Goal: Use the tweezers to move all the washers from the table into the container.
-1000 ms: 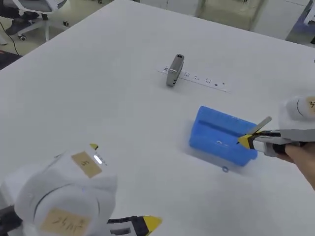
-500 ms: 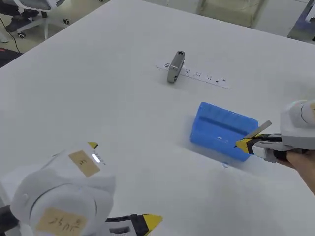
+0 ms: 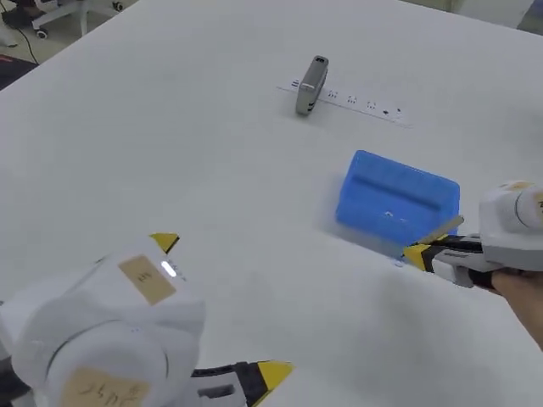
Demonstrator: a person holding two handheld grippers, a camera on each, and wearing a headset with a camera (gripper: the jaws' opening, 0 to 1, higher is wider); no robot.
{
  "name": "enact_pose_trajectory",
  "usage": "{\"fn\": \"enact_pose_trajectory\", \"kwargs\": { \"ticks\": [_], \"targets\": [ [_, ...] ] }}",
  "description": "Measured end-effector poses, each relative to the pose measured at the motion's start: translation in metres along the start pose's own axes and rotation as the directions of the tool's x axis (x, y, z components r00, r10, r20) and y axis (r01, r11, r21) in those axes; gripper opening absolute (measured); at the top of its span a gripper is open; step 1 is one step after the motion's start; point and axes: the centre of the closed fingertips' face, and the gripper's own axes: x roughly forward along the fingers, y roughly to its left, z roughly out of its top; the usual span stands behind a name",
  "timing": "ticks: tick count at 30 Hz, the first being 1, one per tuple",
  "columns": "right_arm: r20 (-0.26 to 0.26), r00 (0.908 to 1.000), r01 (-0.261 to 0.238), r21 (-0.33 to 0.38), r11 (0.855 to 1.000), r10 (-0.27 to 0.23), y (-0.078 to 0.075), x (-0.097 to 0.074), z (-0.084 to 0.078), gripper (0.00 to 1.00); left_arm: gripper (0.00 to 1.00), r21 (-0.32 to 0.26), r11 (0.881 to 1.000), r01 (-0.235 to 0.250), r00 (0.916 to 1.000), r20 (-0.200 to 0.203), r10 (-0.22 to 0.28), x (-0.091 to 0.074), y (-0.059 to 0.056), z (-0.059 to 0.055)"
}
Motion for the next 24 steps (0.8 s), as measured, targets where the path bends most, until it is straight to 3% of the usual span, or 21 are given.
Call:
{"fn": "enact_pose_trajectory", "kwargs": {
  "ticks": [10, 24],
  "targets": [
    [-0.026, 0.9997, -0.001, -0.037, 0.999, 0.0, -0.004, 0.012, -0.003, 0.05, 0.98, 0.01, 1.0, 0.01, 0.9999, -0.008, -0.009, 0.006, -0.001, 0.001],
    [-0.055, 0.9985, -0.003, -0.06, 0.998, 0.0, -0.006, 0.016, -0.01, 0.05, 0.98, 0.018, 1.0, 0.008, 0.9998, -0.018, -0.008, 0.009, 0.001, 0.001]
  ]
}}
